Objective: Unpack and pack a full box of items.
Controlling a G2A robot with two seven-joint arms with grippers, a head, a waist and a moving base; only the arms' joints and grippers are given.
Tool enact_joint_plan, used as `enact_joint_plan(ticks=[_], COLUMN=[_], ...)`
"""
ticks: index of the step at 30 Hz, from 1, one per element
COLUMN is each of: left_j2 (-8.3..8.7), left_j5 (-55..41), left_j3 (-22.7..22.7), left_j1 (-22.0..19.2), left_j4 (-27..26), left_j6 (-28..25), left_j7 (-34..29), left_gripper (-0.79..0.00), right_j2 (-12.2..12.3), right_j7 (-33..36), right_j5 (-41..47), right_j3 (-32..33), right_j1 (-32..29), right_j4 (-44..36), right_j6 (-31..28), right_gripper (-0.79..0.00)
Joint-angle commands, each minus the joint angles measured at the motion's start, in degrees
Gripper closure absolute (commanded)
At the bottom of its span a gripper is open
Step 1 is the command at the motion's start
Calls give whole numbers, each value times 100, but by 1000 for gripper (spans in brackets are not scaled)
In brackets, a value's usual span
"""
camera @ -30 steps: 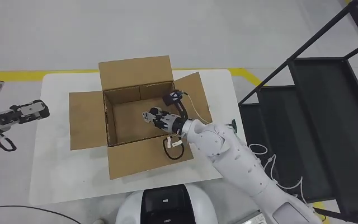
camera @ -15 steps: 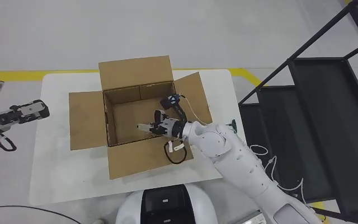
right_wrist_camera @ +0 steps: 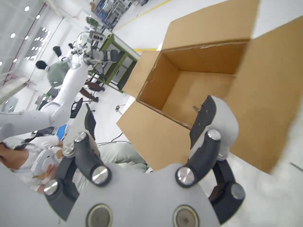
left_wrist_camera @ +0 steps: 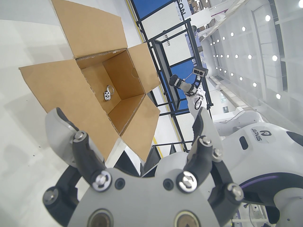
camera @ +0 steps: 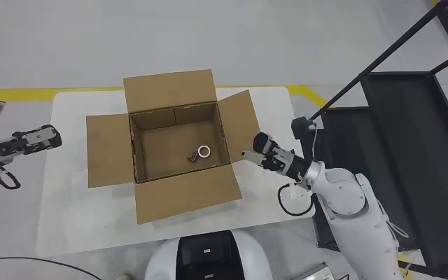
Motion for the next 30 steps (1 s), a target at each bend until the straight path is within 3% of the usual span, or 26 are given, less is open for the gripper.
enact_joint_plan(ticks=[1,8,24,30], left_j2=[0,0,0,0], left_j5=[0,0,0,0], left_j3=[0,0,0,0], left_j1=[0,0,0,0], left_j4=[0,0,0,0], left_j6=[0,0,0,0], left_j7=[0,0,0,0], left_gripper=[-785,-785,-785,-785], right_j2=[18,52,54,77], right_j7=[-121,-311,-310,-750], right_j5=[-77,-517,-558,-1417], right_j3=[268,324,323,324], right_j1=[-114,-27,-42,-15], right_j4=[146,715,761,1333], right_j6=[24,22,42,61], right_gripper=[-785,-785,-785,-785])
